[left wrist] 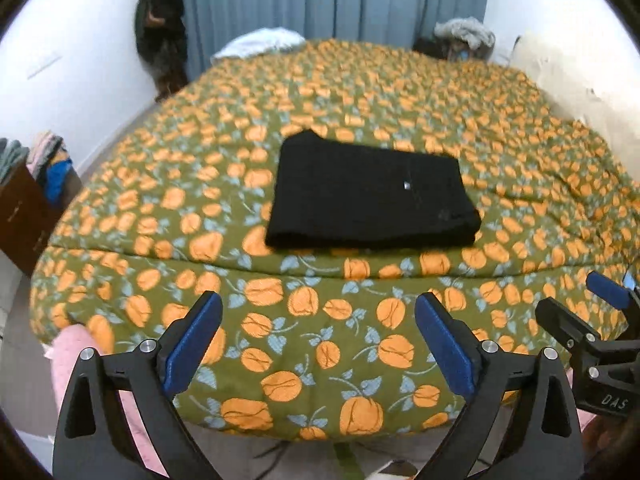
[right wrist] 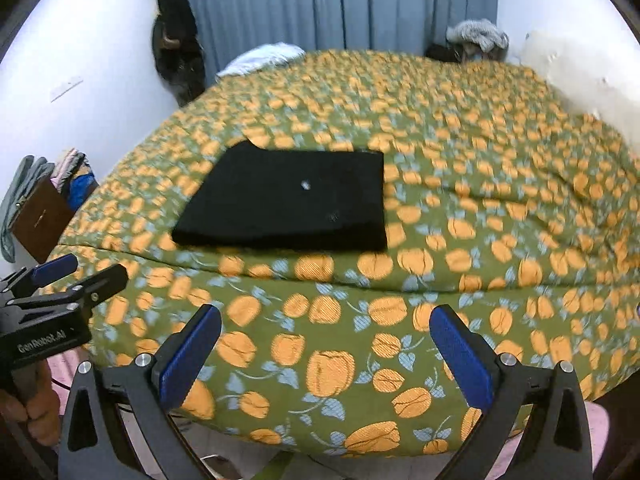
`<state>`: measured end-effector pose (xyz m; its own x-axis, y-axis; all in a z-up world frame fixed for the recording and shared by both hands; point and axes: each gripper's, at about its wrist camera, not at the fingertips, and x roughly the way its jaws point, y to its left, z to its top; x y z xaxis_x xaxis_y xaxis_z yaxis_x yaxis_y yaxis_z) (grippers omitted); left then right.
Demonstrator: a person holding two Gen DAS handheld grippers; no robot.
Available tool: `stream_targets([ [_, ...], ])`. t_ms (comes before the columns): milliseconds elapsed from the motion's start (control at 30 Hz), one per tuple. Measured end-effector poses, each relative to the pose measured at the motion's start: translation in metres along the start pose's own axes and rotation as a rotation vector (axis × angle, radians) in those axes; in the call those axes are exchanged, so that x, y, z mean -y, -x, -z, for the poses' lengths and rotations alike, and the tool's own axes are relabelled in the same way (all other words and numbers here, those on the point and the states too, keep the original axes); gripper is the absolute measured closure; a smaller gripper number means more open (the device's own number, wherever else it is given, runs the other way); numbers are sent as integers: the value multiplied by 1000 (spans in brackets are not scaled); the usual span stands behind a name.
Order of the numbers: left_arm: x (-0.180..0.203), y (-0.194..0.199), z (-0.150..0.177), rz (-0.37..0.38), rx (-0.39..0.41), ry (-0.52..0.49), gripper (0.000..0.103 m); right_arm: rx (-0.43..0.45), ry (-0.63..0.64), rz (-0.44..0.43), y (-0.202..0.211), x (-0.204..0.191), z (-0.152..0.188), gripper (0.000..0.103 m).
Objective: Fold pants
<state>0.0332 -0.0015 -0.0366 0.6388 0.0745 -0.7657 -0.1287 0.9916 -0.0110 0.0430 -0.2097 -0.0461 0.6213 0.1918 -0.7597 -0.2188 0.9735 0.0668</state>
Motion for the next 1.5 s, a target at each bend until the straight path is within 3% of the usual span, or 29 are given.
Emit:
stream_targets([
  [333,-7,53,3,-55,91,-7,1,14,41,-15,34,-28,2,0],
  [467,-3,52,2,-104,84,-38,1,15,79,10,34,-33,2,0],
  [567,-3,52,4,-83,85,-25,1,6,75,7,31,-32,3,0],
  [767,0,54,4,-169,102,-32,1,-2,77,25,29,-29,3,0],
  [933,1,56,6,-163,110,-24,1,7,64,34,32,-26,0,0],
  [1200,13,50,8,-183,38,-78,1,20,41,29,37,-24,-6,0],
  [1433,7,51,6,-108,13,-72,1,16,38,26,38,-24,-7,0],
  [1500,8,52,5,-117,12,-80,1,14,41,23,38,-26,-8,0],
])
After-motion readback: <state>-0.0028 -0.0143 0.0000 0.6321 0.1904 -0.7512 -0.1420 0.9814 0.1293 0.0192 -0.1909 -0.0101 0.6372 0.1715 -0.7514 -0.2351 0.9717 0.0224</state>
